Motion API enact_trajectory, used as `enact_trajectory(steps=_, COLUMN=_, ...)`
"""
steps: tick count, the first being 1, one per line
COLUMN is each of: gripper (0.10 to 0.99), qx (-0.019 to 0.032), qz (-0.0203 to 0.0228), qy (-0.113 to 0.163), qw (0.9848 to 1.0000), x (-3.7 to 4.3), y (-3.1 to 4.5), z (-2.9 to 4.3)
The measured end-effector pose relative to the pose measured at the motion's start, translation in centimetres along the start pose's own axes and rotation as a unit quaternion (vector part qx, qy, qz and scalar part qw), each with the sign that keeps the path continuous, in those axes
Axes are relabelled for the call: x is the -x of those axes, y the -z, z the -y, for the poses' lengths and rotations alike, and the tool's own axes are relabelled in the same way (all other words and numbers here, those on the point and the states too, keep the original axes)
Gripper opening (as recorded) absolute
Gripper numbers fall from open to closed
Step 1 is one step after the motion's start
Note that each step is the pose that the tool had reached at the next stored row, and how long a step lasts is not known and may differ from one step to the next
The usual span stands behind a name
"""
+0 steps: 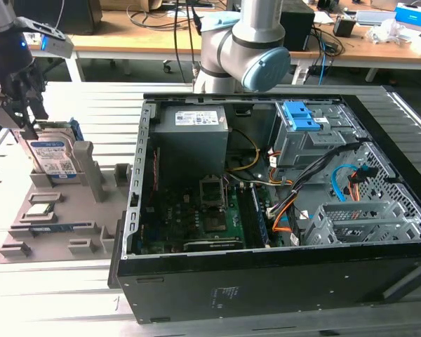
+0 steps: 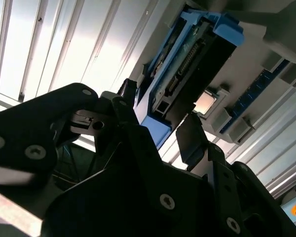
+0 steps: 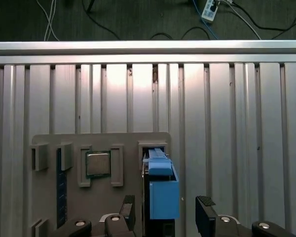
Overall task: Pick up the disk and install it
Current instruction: 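Pick up the disk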
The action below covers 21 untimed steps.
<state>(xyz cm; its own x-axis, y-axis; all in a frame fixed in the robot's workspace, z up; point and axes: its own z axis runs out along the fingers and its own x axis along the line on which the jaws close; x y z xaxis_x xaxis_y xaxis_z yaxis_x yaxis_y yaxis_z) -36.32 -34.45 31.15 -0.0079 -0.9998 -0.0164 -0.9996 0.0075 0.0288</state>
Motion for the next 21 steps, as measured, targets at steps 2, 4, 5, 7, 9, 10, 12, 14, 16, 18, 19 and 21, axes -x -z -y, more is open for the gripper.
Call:
enact_trajectory(steps=2, gripper=0.600, qx=0.0000, qz=-0.0016, qy=0.001, qw=1.0000, x=0.00, y=-0.40, z=0.06)
enact_trajectory(steps=4, gripper=0.600, qx=0.0001, qz=-0.0041, qy=0.002, qw=1.0000, x=0.00, y=-0.72, z=0.27)
enact_trajectory(steps=5, gripper=0.600, qx=0.0001, qz=-0.0054, qy=0.003, qw=1.0000, x=0.00, y=-0.93, z=0.39)
enact_trajectory(steps=7, gripper=0.600, qx=0.0000, qz=-0.0061, qy=0.003, qw=1.0000, x=-0.01, y=-1.42, z=0.42)
enact_trajectory(steps=9, gripper=0.600, qx=0.0000, qz=-0.0061, qy=0.003, qw=1.0000, x=-0.02, y=-2.03, z=0.44)
enact_trajectory(steps=10, gripper=0.600, qx=0.0001, qz=-0.0062, qy=0.003, qw=1.0000, x=-0.02, y=-2.12, z=0.44)
enact_trajectory(steps=12, gripper=0.600, qx=0.0002, qz=-0.0062, qy=0.003, qw=1.0000, x=-0.02, y=-2.17, z=0.43)
enact_trajectory(steps=14, gripper=0.600, qx=-0.0001, qz=-0.0061, qy=0.003, qw=1.0000, x=-0.02, y=-2.32, z=0.44)
enact_trajectory(steps=16, gripper=0.600, qx=0.0001, qz=-0.0063, qy=0.004, qw=1.0000, x=-0.03, y=-2.42, z=0.44)
enact_trajectory(steps=18, gripper=0.600, qx=0.0002, qz=-0.0063, qy=0.004, qw=1.0000, x=-0.03, y=-2.42, z=0.44)
enact_trajectory(steps=19, gripper=0.600, qx=0.0001, qz=-0.0063, qy=0.004, qw=1.0000, x=-0.03, y=-2.43, z=0.44)
enact_trajectory(steps=21, gripper=0.600, qx=0.0001, qz=-0.0063, qy=0.004, qw=1.0000, x=-0.03, y=-2.43, z=0.44)
